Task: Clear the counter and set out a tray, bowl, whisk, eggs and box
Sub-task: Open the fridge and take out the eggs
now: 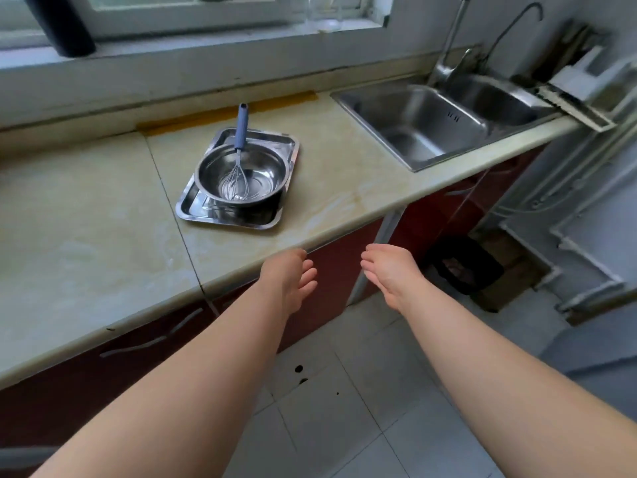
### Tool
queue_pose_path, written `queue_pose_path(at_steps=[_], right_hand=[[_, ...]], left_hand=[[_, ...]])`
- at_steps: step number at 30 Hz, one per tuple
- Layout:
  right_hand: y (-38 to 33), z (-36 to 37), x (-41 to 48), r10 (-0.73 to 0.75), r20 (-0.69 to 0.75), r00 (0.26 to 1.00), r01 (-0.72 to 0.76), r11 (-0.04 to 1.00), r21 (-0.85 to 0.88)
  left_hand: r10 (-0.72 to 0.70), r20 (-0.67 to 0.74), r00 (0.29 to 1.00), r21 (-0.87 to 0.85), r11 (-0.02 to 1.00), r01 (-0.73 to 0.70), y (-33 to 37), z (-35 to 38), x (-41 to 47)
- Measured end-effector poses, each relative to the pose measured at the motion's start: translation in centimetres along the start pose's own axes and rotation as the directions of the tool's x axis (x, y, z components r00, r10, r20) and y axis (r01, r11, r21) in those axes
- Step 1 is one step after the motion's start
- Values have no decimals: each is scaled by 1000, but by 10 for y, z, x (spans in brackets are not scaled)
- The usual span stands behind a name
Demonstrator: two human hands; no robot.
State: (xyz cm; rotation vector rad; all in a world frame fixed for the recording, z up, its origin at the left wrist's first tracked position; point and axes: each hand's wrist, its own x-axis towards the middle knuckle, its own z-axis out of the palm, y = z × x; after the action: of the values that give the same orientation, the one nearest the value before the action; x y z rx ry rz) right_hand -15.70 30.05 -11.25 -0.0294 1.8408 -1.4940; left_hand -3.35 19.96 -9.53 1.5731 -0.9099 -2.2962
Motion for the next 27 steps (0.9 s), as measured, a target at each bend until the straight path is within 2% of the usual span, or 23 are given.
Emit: queue_pose_path(at_steps=[6, 10, 16, 20, 22, 27], right_hand=[[-46, -99, -46, -118, -228, 966, 123, 992, 8], [-73, -171, -76, -114, -316, 942, 150, 985, 90], [-82, -299, -112, -210, -439, 874, 244, 970, 21], [-95, -375, -148, -210, -511, 834, 248, 969, 6], [-94, -415, -161, -198, -580, 790, 257, 966, 19], [-94, -512, -189, -207, -663, 720, 254, 967, -26]], left_hand=[[79, 169, 983, 127, 987, -101, 9, 96, -55], [80, 278, 957, 192, 972, -137, -7, 165, -94], [38, 413, 910, 259, 953, -158, -51, 269, -160], [-10, 504, 863, 302, 939, -165, -87, 337, -199], [-35, 554, 831, 326, 928, -179, -108, 370, -215], [-13, 580, 814, 374, 892, -253, -161, 449, -246]])
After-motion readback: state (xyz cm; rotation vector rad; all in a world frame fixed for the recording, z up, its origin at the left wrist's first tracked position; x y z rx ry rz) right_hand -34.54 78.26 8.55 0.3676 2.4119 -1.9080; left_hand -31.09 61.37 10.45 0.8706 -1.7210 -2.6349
